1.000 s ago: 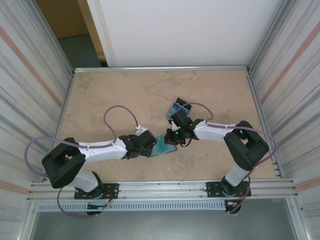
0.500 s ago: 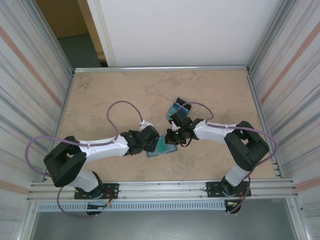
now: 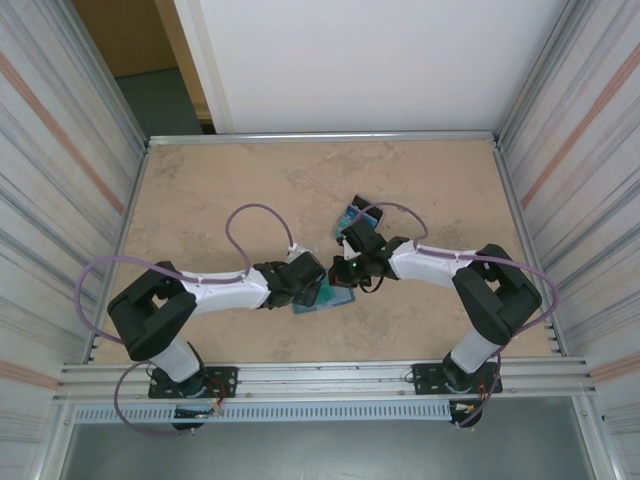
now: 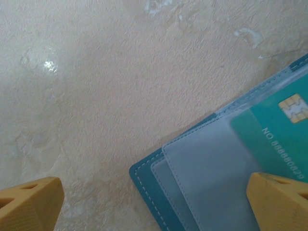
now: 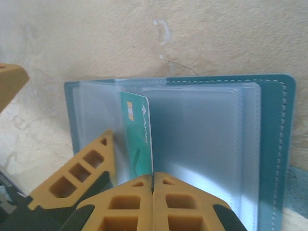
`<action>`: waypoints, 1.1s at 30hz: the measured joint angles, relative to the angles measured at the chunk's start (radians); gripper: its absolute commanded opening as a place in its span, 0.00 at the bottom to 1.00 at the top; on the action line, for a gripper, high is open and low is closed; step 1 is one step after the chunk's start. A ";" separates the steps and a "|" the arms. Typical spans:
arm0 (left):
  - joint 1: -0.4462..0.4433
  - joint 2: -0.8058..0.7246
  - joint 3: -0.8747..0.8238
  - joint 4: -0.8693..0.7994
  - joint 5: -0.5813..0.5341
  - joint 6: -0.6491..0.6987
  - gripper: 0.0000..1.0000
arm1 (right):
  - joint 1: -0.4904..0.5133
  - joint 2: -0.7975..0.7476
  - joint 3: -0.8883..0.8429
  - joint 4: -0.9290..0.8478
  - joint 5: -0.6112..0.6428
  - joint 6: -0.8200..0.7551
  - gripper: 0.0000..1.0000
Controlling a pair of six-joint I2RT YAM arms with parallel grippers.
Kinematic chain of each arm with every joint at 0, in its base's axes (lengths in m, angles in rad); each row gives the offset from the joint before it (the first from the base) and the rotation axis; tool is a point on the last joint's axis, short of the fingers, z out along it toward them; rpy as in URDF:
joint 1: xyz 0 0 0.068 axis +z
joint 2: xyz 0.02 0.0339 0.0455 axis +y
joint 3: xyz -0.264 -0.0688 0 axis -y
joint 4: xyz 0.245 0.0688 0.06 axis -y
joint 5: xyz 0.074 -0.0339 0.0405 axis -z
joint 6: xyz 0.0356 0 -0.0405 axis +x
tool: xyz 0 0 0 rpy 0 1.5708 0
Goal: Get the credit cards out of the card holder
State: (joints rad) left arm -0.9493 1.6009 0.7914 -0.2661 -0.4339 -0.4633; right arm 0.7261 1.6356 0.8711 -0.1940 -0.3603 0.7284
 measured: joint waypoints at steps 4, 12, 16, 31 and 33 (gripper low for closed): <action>0.000 0.006 0.002 0.011 0.004 -0.001 0.99 | 0.000 -0.004 -0.017 0.045 -0.032 0.016 0.11; 0.000 0.010 0.001 0.024 0.015 -0.005 0.99 | -0.002 -0.002 -0.040 0.089 -0.056 0.039 0.16; 0.000 0.010 0.001 0.024 0.015 -0.005 0.99 | -0.002 0.007 -0.041 0.096 -0.055 0.049 0.10; 0.000 -0.006 -0.001 0.024 0.015 -0.011 0.99 | 0.017 -0.020 -0.033 0.053 0.022 0.038 0.00; 0.000 -0.029 -0.003 0.023 0.014 -0.011 0.99 | 0.018 -0.042 -0.033 0.032 0.044 0.027 0.00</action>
State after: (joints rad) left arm -0.9493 1.5719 0.7887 -0.2428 -0.4194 -0.4747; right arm 0.7441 1.5940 0.8379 -0.1619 -0.3164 0.7555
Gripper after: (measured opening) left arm 0.987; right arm 0.054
